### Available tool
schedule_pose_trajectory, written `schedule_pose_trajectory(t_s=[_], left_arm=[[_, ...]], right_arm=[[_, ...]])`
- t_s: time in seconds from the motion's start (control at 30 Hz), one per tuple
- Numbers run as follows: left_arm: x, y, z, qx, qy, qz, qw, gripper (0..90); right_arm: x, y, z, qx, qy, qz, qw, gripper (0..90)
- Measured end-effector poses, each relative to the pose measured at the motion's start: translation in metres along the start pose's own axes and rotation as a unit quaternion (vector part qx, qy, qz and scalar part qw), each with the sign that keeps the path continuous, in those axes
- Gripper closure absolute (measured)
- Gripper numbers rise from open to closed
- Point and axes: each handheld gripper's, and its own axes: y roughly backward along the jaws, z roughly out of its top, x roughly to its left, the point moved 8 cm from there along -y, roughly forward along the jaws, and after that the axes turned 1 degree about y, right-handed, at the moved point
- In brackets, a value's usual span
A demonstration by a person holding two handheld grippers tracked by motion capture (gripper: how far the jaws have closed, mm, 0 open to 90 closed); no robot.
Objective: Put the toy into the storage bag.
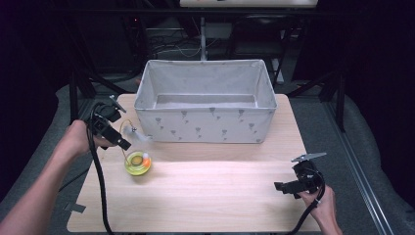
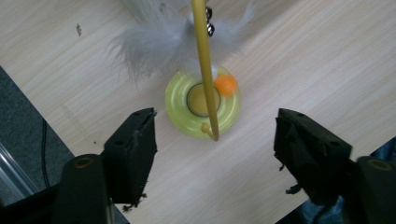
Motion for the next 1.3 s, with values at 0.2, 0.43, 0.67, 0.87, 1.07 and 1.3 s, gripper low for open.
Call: schedule_pose_trajectory(t_s=[0.2,0.43,0.67,0.87,1.07,1.3], left_arm=[[0.002,0.002,0.005,0.016,-0.012,0.004,0.9998,49.3],[0.002,-0.001,0.008,0.031,-0.021,0.013,0.9992,62.3],[0.004,-0.002,0.006,0.025,-0.019,0.022,0.9993,84.4],[0.006,0.000,0.004,0.025,-0.020,0.035,0.9989,87.9],[0.006,0.004,0.004,0.025,-0.023,0.041,0.9986,88.2],[0.007,0.016,0.003,0.023,-0.027,0.046,0.9983,88.2]], right_arm=[[0.000,0.000,0.000,0.001,0.000,0.002,1.0000,2.0],[0.000,-0.001,-0.001,0.002,-0.002,0.004,1.0000,2.6],[-0.001,-0.001,-0.001,0.006,0.001,0.002,1.0000,2.9],[-0.001,-0.002,-0.002,0.009,0.002,0.003,1.0000,3.2],[-0.001,-0.002,-0.002,0.007,0.001,0.003,1.0000,3.2],[-0.001,-0.001,-0.002,0.007,0.001,0.003,1.0000,3.2]])
